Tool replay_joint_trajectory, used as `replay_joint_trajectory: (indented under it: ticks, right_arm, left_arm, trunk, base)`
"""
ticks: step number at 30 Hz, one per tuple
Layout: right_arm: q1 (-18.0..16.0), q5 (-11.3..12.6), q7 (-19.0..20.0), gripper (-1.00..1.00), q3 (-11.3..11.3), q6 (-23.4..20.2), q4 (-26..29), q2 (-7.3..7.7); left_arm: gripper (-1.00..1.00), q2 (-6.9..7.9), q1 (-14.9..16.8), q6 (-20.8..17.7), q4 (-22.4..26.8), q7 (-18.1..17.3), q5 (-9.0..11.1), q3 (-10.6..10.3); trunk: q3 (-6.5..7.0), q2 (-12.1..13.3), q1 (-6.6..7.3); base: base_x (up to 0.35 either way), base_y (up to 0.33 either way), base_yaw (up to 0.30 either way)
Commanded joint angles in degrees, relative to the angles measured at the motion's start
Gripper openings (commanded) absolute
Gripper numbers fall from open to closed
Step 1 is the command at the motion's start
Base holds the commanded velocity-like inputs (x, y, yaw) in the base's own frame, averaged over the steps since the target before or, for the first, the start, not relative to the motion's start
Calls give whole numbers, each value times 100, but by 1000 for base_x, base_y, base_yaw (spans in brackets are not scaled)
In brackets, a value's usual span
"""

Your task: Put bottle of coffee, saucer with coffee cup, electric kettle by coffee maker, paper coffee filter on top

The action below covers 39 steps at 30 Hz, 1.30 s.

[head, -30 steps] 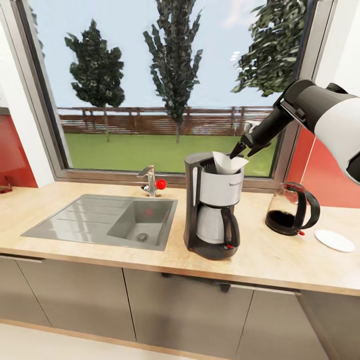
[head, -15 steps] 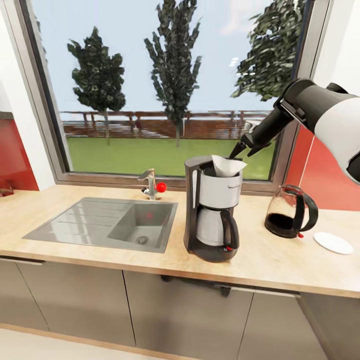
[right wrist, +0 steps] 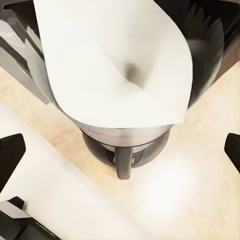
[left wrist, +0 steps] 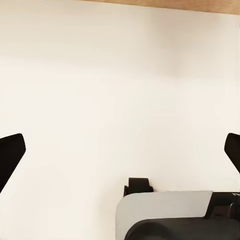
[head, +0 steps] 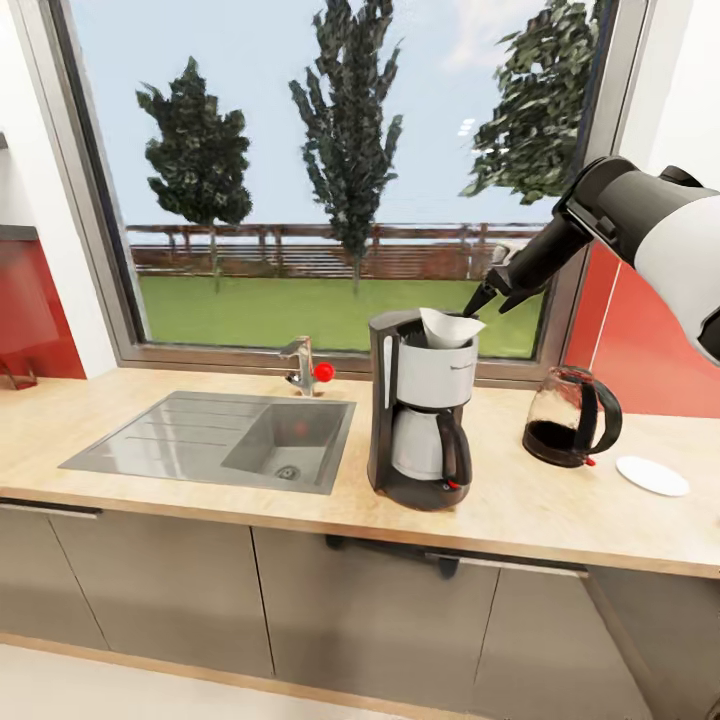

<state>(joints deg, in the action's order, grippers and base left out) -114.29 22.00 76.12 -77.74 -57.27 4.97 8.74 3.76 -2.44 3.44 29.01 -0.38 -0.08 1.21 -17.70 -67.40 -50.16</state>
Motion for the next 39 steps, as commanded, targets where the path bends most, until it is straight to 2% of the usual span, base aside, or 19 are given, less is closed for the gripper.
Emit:
replay_joint_trajectory:
  ticks: [1, 14, 39]
  right_arm:
    - [-5, 41, 14, 100, -48, -38, 13, 7]
    - [-5, 41, 11, 100, -57, -38, 13, 85]
    - [-5, 58, 10, 100, -65, -38, 13, 91]
  left_arm:
    - [100, -3, -2, 8, 8, -4, -1, 11]
    - [100, -2, -2, 8, 8, 2, -1, 11]
    - [100, 0, -2, 8, 8, -2, -1, 11]
  trunk:
    - [-6, -4, 0]
    - [-6, -4, 0]
    - [-6, -4, 0]
  base:
    - [-76, -7, 0]
    - [-109, -34, 0]
    - [-14, -3, 0]
